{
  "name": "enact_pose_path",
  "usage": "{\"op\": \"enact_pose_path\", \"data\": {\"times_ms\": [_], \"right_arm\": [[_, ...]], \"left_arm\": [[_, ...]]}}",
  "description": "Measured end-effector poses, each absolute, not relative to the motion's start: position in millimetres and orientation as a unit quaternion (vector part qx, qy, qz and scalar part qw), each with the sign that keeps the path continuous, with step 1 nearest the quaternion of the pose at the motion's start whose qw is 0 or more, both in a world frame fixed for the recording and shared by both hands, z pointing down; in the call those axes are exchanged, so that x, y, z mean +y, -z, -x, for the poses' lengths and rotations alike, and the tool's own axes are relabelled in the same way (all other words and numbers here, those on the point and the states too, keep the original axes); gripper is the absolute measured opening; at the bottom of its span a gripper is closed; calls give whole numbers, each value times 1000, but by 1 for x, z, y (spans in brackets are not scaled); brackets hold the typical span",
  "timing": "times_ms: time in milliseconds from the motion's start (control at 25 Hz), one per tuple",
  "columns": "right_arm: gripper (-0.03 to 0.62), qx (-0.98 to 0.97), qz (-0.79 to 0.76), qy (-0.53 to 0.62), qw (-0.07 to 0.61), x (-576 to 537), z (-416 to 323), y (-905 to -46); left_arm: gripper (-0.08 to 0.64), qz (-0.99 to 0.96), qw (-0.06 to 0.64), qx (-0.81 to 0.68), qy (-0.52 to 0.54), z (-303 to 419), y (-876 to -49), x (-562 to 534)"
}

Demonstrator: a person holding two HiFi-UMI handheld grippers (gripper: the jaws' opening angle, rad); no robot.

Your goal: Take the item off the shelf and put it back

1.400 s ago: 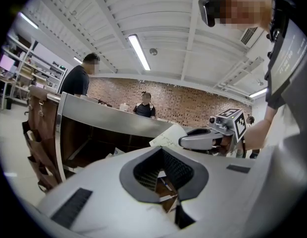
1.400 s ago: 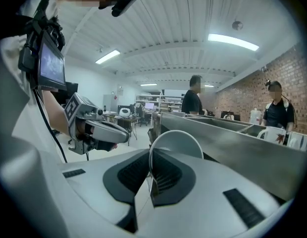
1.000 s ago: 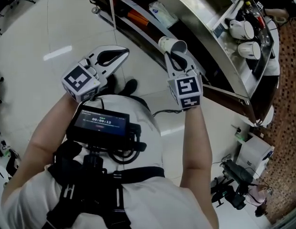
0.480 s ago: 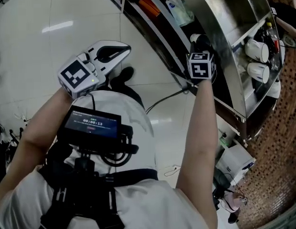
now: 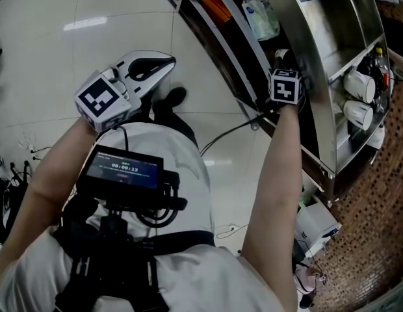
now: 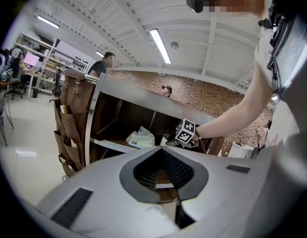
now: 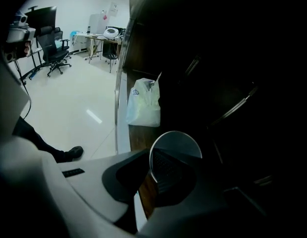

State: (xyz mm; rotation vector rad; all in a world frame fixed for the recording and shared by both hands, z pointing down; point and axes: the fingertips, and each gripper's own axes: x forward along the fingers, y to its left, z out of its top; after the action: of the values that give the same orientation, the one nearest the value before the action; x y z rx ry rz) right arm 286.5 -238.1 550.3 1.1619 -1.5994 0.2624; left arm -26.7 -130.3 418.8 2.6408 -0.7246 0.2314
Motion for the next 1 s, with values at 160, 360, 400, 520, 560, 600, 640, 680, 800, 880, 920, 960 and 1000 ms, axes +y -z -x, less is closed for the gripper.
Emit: {"op": "enact_pose_path", "data": {"times_ms": [160,360,400,520,560,600,640,680,800,880,920,960,1000], "right_arm": [[91,-667,-497,-95,546,-242,-290,-547],[91,-656,-515,-55,549,-247,-293,-534],[91,-654,-520,-46,548,-248,-294,-532],[91,-649,-540,-25,535,-247,-296,-523],[91,-650,-547,-20,527,-246,-295,-520],[91,-653,-554,-17,516,-244,-292,-516],[91,-657,-560,-16,505,-242,-289,-512],[91,-662,-566,-17,491,-239,-285,-508],[91,-682,-578,-25,447,-227,-269,-498],[91,-697,-584,-38,415,-216,-256,-491],[90,-705,-586,-44,398,-210,-249,-487],[87,-713,-587,-49,381,-204,-242,-484],[71,-721,-587,-53,365,-197,-235,-480]], "left_arm": [[9,-943,195,-258,-82,25,-417,-132],[9,-944,196,-251,-84,22,-415,-130],[9,-945,194,-251,-84,22,-416,-130],[8,-944,198,-251,-87,23,-414,-129],[9,-945,192,-252,-87,24,-415,-130],[9,-946,186,-252,-87,26,-417,-130],[9,-946,184,-252,-88,26,-417,-130],[9,-946,186,-251,-87,25,-415,-130],[9,-947,188,-246,-85,23,-410,-129],[9,-948,191,-241,-85,21,-404,-128],[8,-948,190,-239,-86,20,-403,-128],[9,-949,189,-237,-86,19,-401,-127],[8,-950,187,-235,-87,18,-399,-126]]}}
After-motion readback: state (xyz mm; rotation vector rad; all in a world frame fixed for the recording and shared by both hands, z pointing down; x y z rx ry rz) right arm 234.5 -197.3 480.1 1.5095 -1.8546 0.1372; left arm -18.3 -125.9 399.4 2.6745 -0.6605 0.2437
